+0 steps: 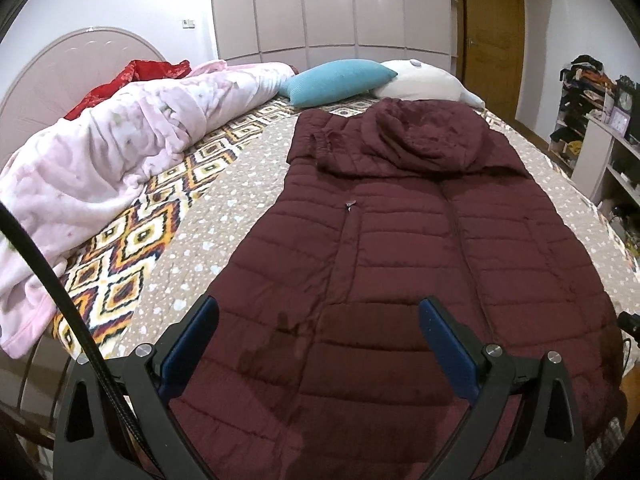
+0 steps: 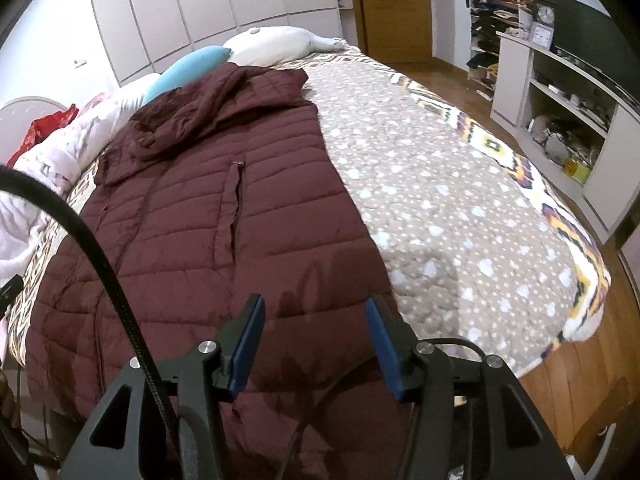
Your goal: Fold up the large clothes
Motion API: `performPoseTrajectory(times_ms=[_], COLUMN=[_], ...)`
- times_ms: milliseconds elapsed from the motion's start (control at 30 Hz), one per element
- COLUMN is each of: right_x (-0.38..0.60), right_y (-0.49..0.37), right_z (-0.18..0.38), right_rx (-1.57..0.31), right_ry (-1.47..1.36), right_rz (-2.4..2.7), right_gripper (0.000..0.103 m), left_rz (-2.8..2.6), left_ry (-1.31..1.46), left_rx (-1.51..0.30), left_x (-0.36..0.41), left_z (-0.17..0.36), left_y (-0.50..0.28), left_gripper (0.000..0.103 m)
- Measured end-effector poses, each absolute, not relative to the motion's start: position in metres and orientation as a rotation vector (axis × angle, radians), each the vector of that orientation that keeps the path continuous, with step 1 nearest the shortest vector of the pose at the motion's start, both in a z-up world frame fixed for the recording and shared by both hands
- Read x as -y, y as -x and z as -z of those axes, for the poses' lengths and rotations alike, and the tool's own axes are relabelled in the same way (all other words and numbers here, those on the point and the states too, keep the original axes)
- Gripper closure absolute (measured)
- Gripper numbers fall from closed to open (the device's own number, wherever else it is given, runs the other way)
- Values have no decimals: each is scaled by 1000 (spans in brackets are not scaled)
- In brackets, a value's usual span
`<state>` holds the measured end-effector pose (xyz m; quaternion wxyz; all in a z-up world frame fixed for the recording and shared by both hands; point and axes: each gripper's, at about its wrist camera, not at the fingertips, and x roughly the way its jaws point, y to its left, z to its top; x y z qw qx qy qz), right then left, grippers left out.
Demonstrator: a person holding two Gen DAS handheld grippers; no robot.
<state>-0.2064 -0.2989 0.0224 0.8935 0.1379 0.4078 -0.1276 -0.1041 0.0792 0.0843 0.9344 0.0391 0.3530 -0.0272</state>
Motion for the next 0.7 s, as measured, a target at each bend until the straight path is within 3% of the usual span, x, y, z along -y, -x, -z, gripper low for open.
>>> performPoseTrajectory(times_ms=[700], right_x=[330], right_y=[226], right_z=[-18], right_rx=[-844], right_ry=[-364], right_rz=[345], right_gripper=[43], left_rz=[-3], left_ry=[-66], left_rx=[-754], left_x=[-110], left_z=[-78], left_y=[114], left_gripper=[3])
